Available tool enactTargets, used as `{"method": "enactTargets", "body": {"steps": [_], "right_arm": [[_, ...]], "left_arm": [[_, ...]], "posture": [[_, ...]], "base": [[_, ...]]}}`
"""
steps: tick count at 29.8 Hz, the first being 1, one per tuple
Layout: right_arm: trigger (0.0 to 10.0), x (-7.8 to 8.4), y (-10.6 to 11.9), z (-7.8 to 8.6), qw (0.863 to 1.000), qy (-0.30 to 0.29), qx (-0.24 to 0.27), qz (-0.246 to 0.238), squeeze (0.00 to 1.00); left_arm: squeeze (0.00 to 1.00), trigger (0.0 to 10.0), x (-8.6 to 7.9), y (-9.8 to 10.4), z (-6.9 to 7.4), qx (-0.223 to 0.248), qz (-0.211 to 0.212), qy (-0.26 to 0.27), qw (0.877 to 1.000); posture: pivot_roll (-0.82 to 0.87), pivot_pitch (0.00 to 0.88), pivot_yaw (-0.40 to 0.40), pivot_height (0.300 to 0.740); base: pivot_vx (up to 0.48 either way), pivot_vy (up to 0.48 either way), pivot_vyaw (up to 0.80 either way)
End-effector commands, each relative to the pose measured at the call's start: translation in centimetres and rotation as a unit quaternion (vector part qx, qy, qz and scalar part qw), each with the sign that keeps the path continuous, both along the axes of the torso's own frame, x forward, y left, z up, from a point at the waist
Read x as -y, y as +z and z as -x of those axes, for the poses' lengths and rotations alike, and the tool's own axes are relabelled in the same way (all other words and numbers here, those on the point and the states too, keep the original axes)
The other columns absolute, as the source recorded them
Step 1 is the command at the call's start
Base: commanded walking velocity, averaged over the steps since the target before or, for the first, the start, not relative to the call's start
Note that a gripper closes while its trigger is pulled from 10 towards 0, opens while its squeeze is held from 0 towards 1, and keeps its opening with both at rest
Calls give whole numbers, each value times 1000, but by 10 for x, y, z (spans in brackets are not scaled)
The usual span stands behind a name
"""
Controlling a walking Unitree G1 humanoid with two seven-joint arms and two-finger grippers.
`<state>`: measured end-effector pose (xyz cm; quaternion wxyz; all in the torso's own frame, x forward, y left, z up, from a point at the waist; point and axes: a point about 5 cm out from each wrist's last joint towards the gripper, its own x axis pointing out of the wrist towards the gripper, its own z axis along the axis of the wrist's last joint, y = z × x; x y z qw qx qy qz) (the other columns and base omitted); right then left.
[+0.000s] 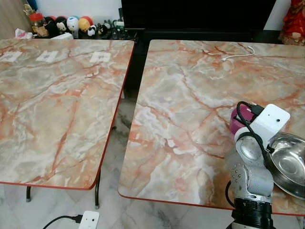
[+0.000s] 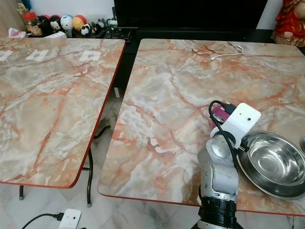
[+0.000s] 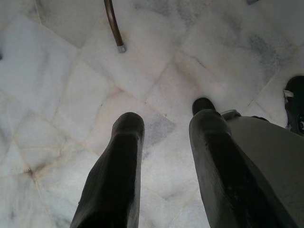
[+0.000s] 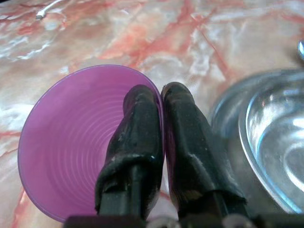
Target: Setting the table
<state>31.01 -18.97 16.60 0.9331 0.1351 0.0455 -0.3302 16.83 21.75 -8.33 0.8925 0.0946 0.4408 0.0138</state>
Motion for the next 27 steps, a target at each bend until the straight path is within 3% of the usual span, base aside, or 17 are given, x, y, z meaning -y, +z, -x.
{"method": "enactTargets", "body": {"steps": [1,20,21,22,27], "right_arm": [[10000,1,7,1,1000,-9,13,-15,0],[10000,4,-6,6,998,-38,-9,-47,0],[10000,3,-6,6,998,-38,-8,-53,157],[10000,3,-6,6,998,-37,-8,-57,220],[10000,1,-5,4,998,-35,-3,-61,227]], "left_arm": [[0,10000,0,-4,8,-14,3,1,1000],[0,10000,-4,-3,8,-15,0,-2,1000],[0,10000,-4,-3,9,-16,1,-1,1000],[0,10000,-4,-3,9,-16,1,-1,1000],[0,10000,-5,-4,10,-17,0,-1,1000]], "posture": [[-112,86,17,740],[-110,97,26,740],[-110,96,26,740],[-108,96,26,740],[-106,97,25,740]], "base": [[0,0,0],[0,0,0],[0,0,0],[0,0,0],[0,0,0]]}}
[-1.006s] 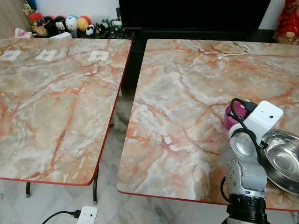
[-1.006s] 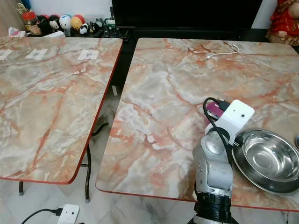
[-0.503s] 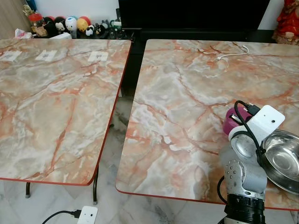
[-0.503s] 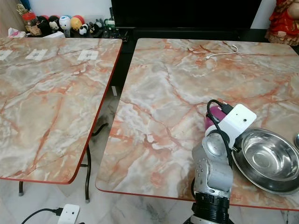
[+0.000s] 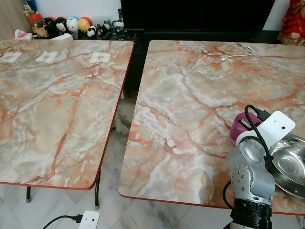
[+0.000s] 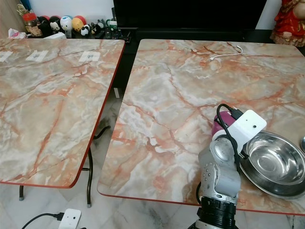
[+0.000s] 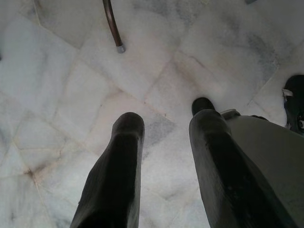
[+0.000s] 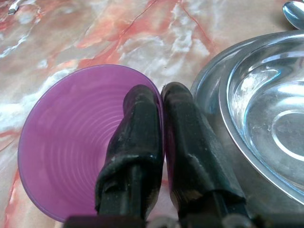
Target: Setting the table
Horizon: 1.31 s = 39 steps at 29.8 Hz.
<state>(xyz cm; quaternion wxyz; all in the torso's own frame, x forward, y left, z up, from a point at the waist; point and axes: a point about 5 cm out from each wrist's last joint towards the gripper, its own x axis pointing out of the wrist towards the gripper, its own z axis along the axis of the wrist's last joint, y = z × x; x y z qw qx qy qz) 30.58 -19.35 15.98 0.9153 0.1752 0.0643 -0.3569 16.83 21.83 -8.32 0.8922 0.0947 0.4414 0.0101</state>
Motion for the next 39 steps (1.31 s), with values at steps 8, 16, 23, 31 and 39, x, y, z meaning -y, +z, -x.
{"method": "enactTargets", "body": {"steps": [8,16,23,31,39], "right_arm": [[10000,-5,4,-1,999,-3,15,-30,839],[10000,-5,4,-3,999,-1,16,-32,0],[10000,-5,9,-3,999,-2,33,-22,0],[10000,-2,17,-3,999,-10,46,3,0],[10000,-3,5,-3,999,-11,28,-34,0]], "left_arm": [[0,10000,-2,-3,7,-12,-1,1,1000],[0,10000,2,-3,4,-10,0,0,1000],[0,10000,-2,-4,8,-14,-1,3,1000],[0,10000,-14,-3,15,-21,-6,10,1000],[0,10000,-13,-4,15,-23,-6,7,1000]], "posture": [[-106,106,26,740],[-103,112,27,740],[-103,114,27,740],[-103,113,29,740],[-101,115,31,740]], "base": [[0,0,0],[0,0,0],[0,0,0],[0,0,0],[0,0,0]]}}
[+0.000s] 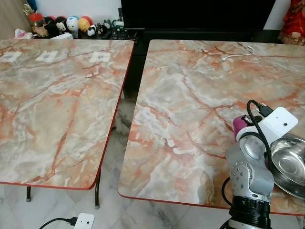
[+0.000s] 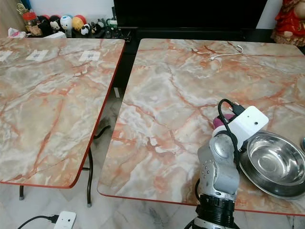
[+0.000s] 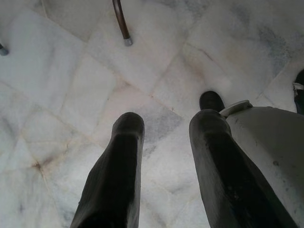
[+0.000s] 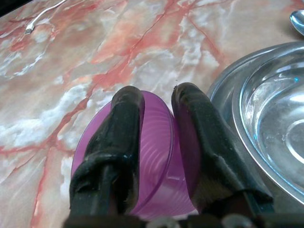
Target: Setting the table
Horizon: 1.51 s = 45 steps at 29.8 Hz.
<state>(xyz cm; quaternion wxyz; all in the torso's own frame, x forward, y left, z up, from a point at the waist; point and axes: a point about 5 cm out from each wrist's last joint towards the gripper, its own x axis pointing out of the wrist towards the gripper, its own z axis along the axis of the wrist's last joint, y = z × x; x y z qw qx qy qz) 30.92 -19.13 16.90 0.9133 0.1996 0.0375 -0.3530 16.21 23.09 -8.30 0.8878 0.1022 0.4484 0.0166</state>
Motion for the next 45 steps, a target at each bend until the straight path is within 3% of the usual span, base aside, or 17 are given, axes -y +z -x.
{"method": "enactTargets", "body": {"steps": [1,12,16,27,45], "right_arm": [[10000,-1,-6,1,1000,-7,-9,-28,0],[10000,6,-11,5,999,-24,-16,-40,0],[10000,5,-19,6,996,-24,-23,-77,0],[10000,-4,-20,2,992,-3,-5,-123,0],[10000,-4,-10,-1,994,4,22,-108,0]], "left_arm": [[0,10000,0,-4,9,-16,3,3,1000],[0,10000,-1,-4,8,-16,3,2,1000],[0,10000,0,-3,7,-15,3,0,1000],[0,10000,2,-3,5,-13,3,-2,1000],[0,10000,3,-4,6,-14,3,-1,1000]], "posture": [[-101,115,31,740],[-104,116,33,740],[-103,115,33,740],[-102,113,34,740],[-103,111,34,740]], "base": [[0,0,0],[0,0,0],[0,0,0],[0,0,0],[0,0,0]]}}
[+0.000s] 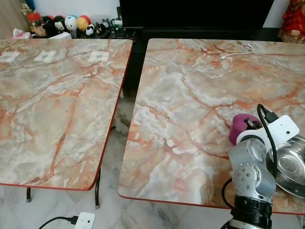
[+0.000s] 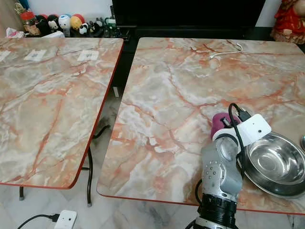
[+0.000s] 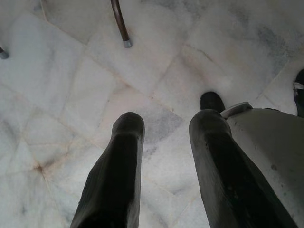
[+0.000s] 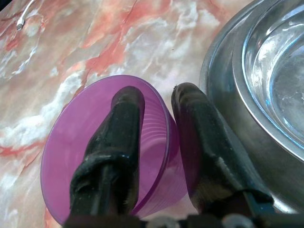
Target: Setting the table
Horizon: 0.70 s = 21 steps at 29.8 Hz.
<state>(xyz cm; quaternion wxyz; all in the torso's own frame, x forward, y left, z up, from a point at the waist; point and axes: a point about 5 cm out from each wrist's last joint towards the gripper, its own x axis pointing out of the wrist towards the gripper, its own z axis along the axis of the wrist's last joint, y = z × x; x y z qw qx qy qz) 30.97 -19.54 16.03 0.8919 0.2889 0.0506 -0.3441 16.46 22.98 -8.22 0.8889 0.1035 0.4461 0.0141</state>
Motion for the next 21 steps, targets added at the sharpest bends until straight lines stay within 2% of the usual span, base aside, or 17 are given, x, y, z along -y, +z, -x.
{"method": "enactTargets", "body": {"steps": [1,4,12,16,18,21], "right_arm": [[10000,-8,0,-1,1000,4,3,-13,0],[10000,-6,3,0,1000,-2,6,1,0],[10000,4,19,2,996,-25,22,77,0],[10000,5,22,4,995,-32,20,93,0],[10000,5,26,5,992,-32,26,123,0],[10000,5,30,5,989,-27,33,141,0]], "left_arm": [[0,10000,1,-4,8,-16,3,2,1000],[0,10000,1,-4,8,-16,3,2,1000],[0,10000,0,-4,8,-16,3,3,1000],[0,10000,1,-4,7,-15,5,2,1000],[0,10000,2,-4,7,-15,6,2,1000],[0,10000,2,-4,7,-14,6,3,1000]], "posture": [[-102,111,34,740],[-103,111,34,740],[-104,110,34,740],[-104,111,34,740],[-105,110,34,740],[-106,110,34,740]], "base": [[0,0,0],[0,0,0],[0,0,0],[0,0,0],[0,0,0],[0,0,0]]}}
